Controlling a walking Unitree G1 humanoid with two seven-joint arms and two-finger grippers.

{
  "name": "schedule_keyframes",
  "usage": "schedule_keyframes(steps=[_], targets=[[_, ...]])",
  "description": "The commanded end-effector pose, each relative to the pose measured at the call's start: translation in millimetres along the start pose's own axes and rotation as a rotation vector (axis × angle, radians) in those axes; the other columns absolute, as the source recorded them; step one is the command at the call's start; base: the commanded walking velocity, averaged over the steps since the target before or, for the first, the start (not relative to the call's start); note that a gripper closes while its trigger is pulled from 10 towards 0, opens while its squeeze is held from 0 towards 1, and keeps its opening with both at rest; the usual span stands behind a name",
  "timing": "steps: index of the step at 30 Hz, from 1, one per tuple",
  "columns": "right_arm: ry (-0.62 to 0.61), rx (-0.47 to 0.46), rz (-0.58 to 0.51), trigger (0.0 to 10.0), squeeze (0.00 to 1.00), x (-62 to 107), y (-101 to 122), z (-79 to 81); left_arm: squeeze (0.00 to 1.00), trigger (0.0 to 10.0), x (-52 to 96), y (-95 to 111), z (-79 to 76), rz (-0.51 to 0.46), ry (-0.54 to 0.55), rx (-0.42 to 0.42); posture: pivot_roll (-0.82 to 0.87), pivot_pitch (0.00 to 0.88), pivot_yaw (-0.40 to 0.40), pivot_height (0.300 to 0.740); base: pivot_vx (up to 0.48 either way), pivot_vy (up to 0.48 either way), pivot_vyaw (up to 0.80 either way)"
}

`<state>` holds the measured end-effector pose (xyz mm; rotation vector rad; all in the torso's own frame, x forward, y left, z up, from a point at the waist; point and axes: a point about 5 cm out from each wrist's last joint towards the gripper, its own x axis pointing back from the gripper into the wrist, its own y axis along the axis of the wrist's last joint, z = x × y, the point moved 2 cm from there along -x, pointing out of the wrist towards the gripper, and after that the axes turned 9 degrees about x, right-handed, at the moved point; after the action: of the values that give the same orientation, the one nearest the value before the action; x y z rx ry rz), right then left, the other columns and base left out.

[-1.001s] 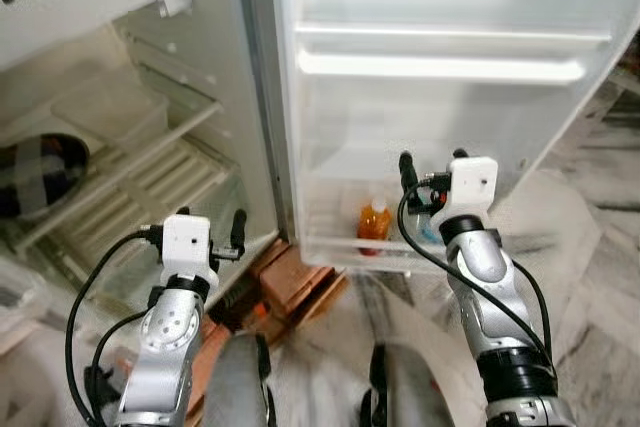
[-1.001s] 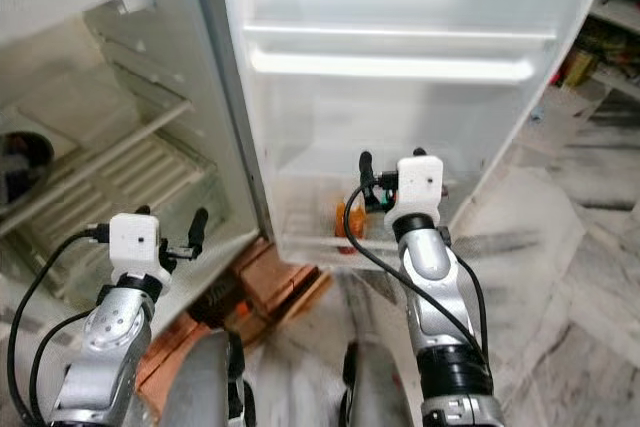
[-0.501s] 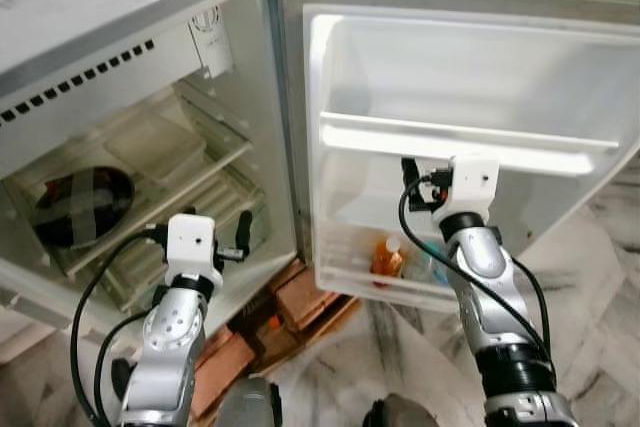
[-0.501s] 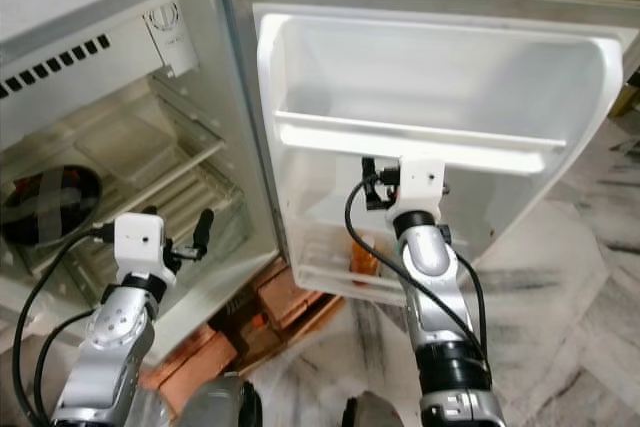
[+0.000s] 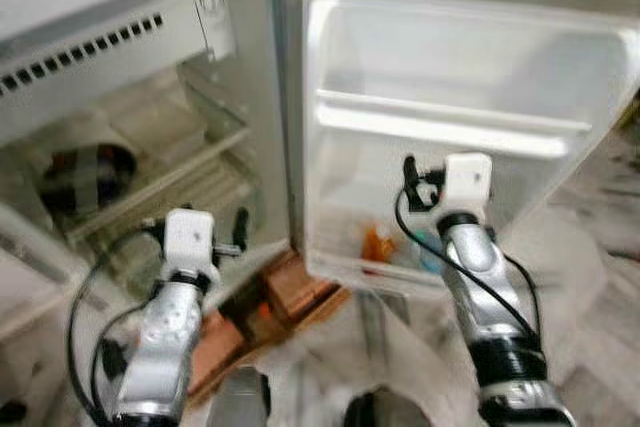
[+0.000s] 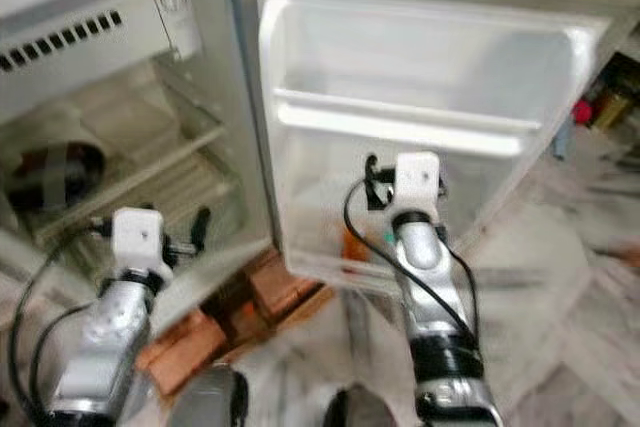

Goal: Restocking fridge

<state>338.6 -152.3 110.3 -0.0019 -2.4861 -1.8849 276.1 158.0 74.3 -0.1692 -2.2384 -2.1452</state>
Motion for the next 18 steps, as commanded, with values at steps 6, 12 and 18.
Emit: schedule_keyframes(steps=[6, 12, 18], targets=[[0.053, -0.007, 0.002, 10.0, 0.00, -0.4, 0, 8.6, 0.00, 10.0, -0.3, -4, -1.2, 0.018, -0.001, -0.026, 0.10, 0.033, -0.002, 0.740, -0.080, -0.337, 0.00], [0.079, -0.071, -0.028, 10.0, 0.00, 0.1, 6, 12.3, 0.00, 10.0, -0.6, -3, -1.1, 0.011, -0.003, -0.029, 0.10, 0.031, -0.002, 0.740, 0.000, -0.330, 0.00], [0.107, -0.117, -0.065, 10.0, 0.00, -0.1, 14, 14.0, 0.00, 10.0, -1.2, -4, -1.3, 0.014, -0.005, -0.036, 0.09, 0.036, 0.001, 0.740, 0.000, -0.321, 0.00]])
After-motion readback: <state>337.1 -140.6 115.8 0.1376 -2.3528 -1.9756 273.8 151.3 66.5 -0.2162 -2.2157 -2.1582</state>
